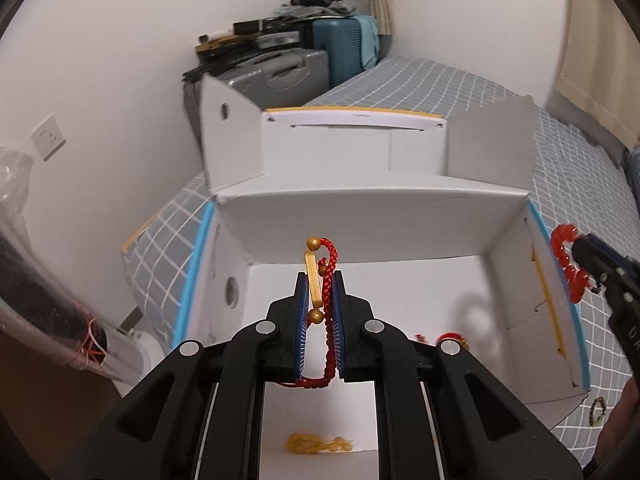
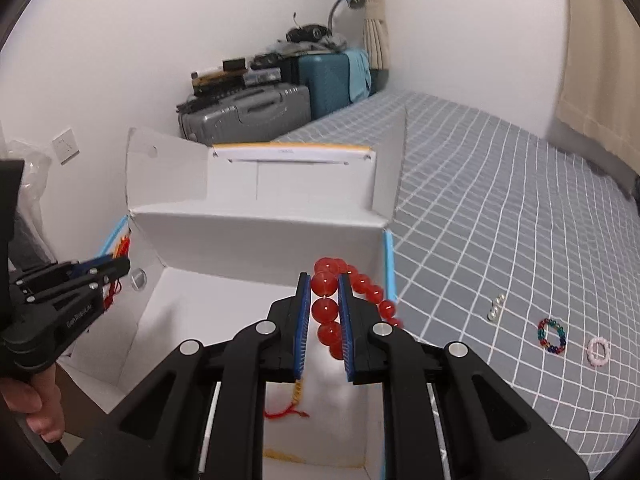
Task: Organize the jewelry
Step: 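Lift both bracelets and carry them over the white box, then open both tools to release the bracelets into the box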
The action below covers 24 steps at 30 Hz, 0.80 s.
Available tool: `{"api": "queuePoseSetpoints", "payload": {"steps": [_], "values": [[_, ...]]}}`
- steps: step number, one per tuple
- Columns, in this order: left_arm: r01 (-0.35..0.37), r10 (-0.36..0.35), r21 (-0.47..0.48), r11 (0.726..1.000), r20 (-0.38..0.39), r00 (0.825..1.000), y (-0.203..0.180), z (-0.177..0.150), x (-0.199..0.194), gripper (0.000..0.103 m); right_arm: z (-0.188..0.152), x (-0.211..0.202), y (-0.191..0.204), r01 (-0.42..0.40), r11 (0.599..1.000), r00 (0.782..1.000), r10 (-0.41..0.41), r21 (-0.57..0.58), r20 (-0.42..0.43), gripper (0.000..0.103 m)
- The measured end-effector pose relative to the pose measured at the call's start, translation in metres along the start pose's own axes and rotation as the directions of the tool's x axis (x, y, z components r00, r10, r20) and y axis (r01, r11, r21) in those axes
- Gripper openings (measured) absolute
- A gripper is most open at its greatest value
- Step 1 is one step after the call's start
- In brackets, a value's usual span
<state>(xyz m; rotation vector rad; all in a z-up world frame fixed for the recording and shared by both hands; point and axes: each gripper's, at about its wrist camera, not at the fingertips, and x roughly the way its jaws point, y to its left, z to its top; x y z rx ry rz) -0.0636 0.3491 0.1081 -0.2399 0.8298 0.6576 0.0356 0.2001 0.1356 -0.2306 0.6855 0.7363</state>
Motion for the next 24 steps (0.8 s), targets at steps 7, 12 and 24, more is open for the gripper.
{"api": "queuePoseSetpoints", "payload": {"steps": [7,12,24], "values": [[-0.017,0.017,-0.022,1.0,0.001,1.0,0.016,-0.001,-0.002,0.011,0.004,0.005,0.013,-0.029,1.0,1.0,0.029,-0.007,-0.007,0.013],[-0.012,0.012,-0.028,1.0,-0.005,1.0,0.02,-0.002,0.002,0.011,-0.003,0.018,0.028,-0.037,0.999,0.998,0.037,-0.017,-0.042,0.013],[0.022,-0.024,-0.041,0.999,-0.062,0.998,0.022,-0.018,0.026,0.011,-0.024,0.053,0.04,-0.039,0.999,0.989,0.038,-0.005,-0.14,0.013]]}}
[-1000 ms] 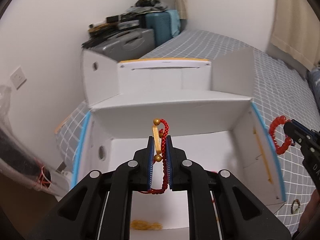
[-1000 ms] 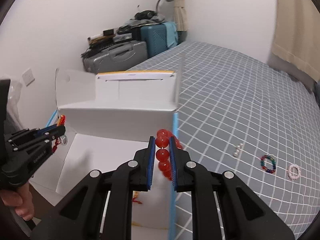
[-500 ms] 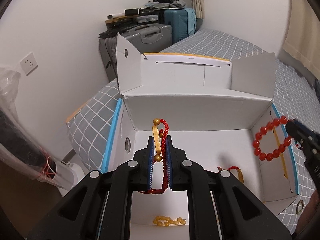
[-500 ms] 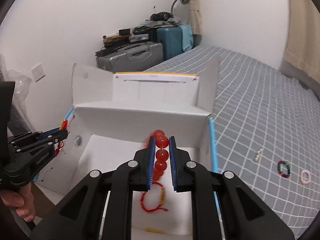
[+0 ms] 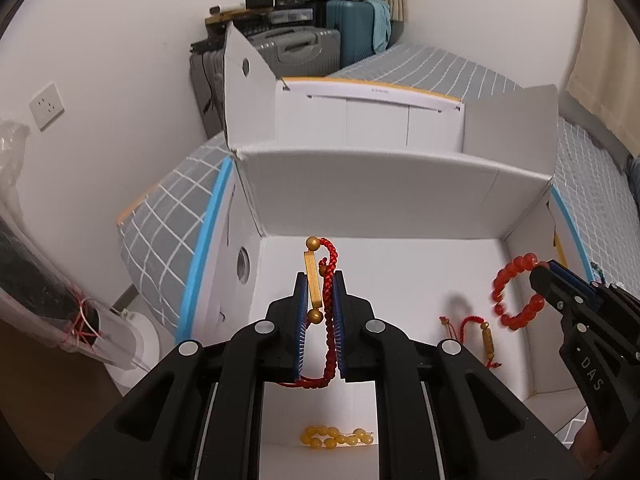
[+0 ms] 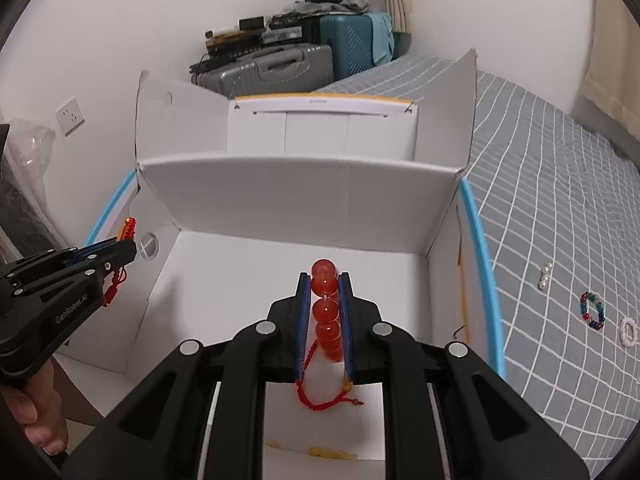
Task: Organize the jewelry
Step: 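Open both tools to release the bracelets into the box, then move both tools away from the box back toward the bed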
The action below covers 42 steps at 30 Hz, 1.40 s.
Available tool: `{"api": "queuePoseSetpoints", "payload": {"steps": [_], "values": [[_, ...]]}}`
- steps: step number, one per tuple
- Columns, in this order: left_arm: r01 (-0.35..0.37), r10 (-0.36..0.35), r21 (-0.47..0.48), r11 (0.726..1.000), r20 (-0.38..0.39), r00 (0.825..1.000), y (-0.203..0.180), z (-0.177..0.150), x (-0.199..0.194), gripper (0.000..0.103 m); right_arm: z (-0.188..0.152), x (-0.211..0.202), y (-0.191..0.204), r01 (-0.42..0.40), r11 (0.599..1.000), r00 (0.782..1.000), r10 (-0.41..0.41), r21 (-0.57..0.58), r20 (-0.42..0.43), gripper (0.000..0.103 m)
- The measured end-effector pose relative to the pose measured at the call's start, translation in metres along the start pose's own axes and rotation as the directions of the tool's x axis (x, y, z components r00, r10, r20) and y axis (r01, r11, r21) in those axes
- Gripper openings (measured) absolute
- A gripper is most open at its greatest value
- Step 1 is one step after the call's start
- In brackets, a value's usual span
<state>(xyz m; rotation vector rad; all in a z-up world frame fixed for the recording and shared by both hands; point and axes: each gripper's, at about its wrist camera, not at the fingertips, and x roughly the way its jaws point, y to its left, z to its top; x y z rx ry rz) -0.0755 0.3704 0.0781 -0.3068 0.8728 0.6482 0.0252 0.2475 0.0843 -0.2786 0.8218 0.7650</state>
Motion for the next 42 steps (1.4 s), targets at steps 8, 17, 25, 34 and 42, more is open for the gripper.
{"api": "queuePoseSetpoints", "payload": {"steps": [8,17,25,34,42], "values": [[0.003,-0.003,-0.005,1.0,-0.028,1.0,0.0,-0.006,0.012,0.015,-0.006,0.011,0.003,-0.01,1.0,0.999,0.01,-0.005,-0.039,0.013],[0.003,-0.004,-0.019,1.0,-0.019,1.0,0.003,-0.007,0.01,0.045,-0.005,0.003,0.005,0.012,1.0,1.0,-0.012,-0.003,-0.009,0.047],[-0.003,0.004,-0.035,0.999,0.039,0.999,0.004,-0.003,-0.006,0.084,-0.001,-0.018,0.001,0.045,0.999,0.997,-0.045,-0.002,0.068,0.089],[-0.018,0.021,-0.033,0.999,0.088,0.996,-0.002,0.005,-0.02,0.097,0.002,-0.041,-0.018,0.05,0.998,0.99,-0.054,0.035,0.131,0.095],[0.018,-0.016,-0.019,1.0,0.095,0.995,-0.022,0.012,-0.029,0.097,0.001,-0.066,-0.043,0.081,0.994,0.981,-0.092,0.071,0.17,0.095]]}}
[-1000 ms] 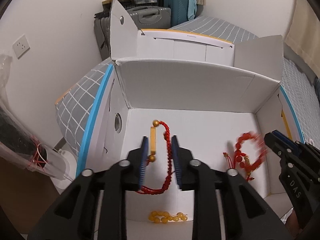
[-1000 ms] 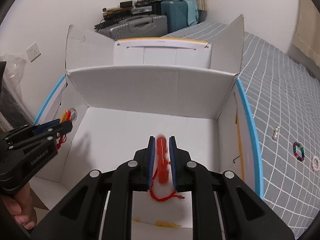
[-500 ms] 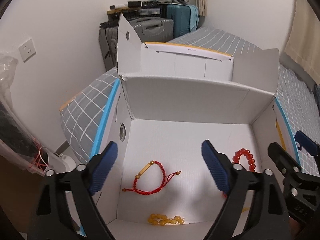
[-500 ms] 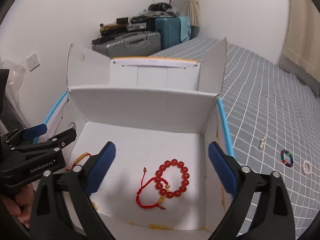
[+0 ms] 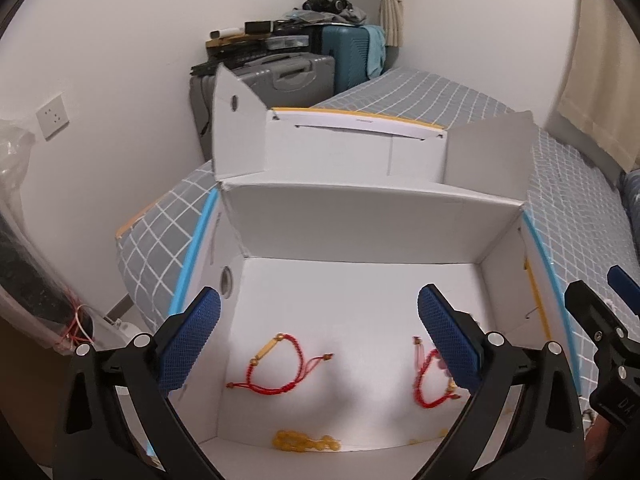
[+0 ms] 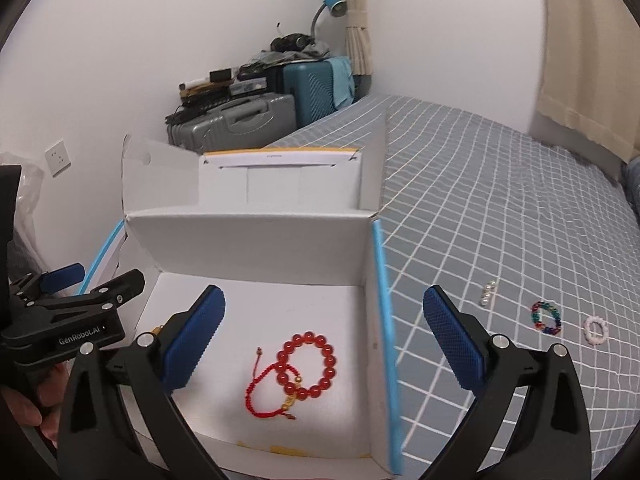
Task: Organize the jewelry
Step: 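Move both tools away from the box back toward the bed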
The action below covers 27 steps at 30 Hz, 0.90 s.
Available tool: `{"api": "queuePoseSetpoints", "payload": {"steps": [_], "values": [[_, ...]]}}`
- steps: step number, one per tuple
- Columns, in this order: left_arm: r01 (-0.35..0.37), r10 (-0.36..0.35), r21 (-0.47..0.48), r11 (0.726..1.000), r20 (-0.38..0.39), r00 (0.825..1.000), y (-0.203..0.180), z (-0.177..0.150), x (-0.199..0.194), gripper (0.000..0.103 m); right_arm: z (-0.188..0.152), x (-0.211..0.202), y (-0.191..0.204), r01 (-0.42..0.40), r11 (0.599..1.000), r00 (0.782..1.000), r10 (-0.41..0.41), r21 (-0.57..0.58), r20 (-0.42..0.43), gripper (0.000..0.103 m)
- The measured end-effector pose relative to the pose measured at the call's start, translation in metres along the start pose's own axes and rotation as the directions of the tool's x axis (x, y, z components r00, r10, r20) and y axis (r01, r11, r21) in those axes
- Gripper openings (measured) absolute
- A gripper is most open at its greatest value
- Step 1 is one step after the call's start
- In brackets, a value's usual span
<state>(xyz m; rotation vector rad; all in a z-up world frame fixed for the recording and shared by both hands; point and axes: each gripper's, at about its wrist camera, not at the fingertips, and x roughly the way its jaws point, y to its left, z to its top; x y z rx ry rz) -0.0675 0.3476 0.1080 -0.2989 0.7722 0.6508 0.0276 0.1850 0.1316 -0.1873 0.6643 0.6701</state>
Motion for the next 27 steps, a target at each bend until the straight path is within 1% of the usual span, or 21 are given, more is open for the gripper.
{"api": "queuePoseSetpoints", "payload": {"steps": [4,8,14,20,27], "values": [[0.02,-0.02,0.02,1.0,0.018,1.0,-0.017,0.006,-0.008,0.097,0.002,-0.016,-0.018,0.025,1.0,0.999,-0.025,0.013,0.026,0.095],[0.051,-0.054,0.056,0.997,0.04,0.998,-0.045,0.014,-0.016,0.097,0.002,-0.035,-0.043,0.063,0.997,0.997,-0.064,0.038,0.048,0.095],[0.118,-0.125,0.131,0.984,0.048,0.991,-0.102,0.021,-0.02,0.097,-0.006,-0.063,-0.091,0.141,0.986,0.987,-0.147,0.089,0.059,0.095],[0.192,-0.203,0.208,0.959,0.03,0.979,-0.166,0.02,-0.02,0.097,-0.019,-0.089,-0.145,0.228,0.961,0.97,-0.238,0.155,0.051,0.095],[0.255,-0.262,0.277,0.926,-0.011,0.965,-0.231,0.012,-0.014,0.097,-0.041,-0.112,-0.2,0.314,0.92,0.944,-0.329,0.233,0.028,0.095]]}}
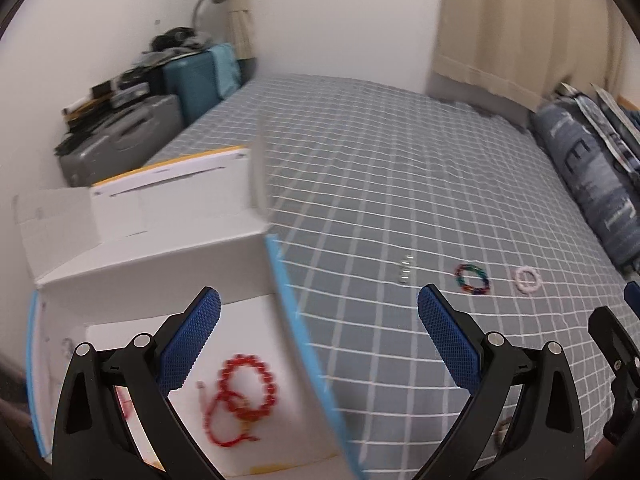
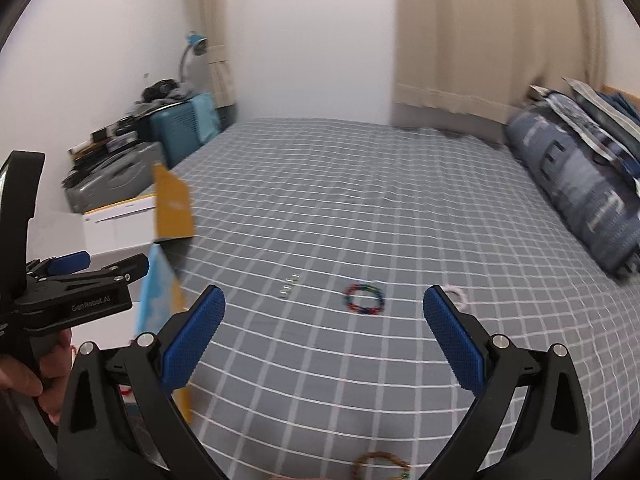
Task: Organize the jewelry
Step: 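Move both tools away from the box back toward the bed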
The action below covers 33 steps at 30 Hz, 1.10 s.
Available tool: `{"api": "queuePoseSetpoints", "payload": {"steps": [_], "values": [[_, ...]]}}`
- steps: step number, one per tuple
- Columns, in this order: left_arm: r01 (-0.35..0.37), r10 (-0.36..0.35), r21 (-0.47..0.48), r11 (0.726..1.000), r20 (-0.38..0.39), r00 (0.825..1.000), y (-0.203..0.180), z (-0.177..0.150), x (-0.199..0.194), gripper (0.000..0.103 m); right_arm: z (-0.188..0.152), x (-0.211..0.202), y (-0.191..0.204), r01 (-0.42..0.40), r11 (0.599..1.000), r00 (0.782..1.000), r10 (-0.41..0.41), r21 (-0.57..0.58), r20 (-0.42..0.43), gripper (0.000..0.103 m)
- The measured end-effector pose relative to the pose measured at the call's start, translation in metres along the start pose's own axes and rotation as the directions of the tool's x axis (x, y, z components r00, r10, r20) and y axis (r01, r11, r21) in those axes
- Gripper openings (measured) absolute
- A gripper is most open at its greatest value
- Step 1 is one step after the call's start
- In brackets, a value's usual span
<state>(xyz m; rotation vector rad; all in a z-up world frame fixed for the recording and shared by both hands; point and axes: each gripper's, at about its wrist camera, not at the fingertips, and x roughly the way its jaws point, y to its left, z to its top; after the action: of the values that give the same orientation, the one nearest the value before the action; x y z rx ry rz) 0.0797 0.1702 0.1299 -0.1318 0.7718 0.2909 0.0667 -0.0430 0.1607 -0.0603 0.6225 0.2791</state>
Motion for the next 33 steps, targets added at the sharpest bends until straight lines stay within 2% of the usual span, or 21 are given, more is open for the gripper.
{"api": "queuePoseSetpoints", "payload": {"steps": [10,16,20,28,33], "values": [[0.048,-0.044,0.083,0.995,-0.047,0.998,-0.078,0.004,0.045,0.097,-0.023,0.005,-0.064,0.098,0.994,0.994,-0.095,0.052,-0.051,0.095],[0.054,-0.045,0.109,0.993,-0.084,0.995,-0.108,0.0,0.077,0.097,-0.048,0.009,-0.085,0.115,0.991,0.99,-0.109,0.061,-0.091,0.095],[0.08,-0.069,0.085,0.993,-0.121,0.99,-0.117,-0.002,0.099,0.097,-0.07,0.012,-0.091,0.119,0.991,0.985,-0.111,0.055,-0.129,0.095],[0.042,-0.025,0.102,0.994,-0.158,0.987,-0.13,-0.003,0.149,0.097,-0.114,0.025,-0.094,0.111,0.992,0.973,-0.098,0.053,-0.208,0.095],[-0.01,0.024,0.083,0.997,-0.175,0.984,-0.13,-0.005,0.186,0.097,-0.133,0.033,-0.095,0.106,0.992,0.965,-0.088,0.063,-0.246,0.095]]}}
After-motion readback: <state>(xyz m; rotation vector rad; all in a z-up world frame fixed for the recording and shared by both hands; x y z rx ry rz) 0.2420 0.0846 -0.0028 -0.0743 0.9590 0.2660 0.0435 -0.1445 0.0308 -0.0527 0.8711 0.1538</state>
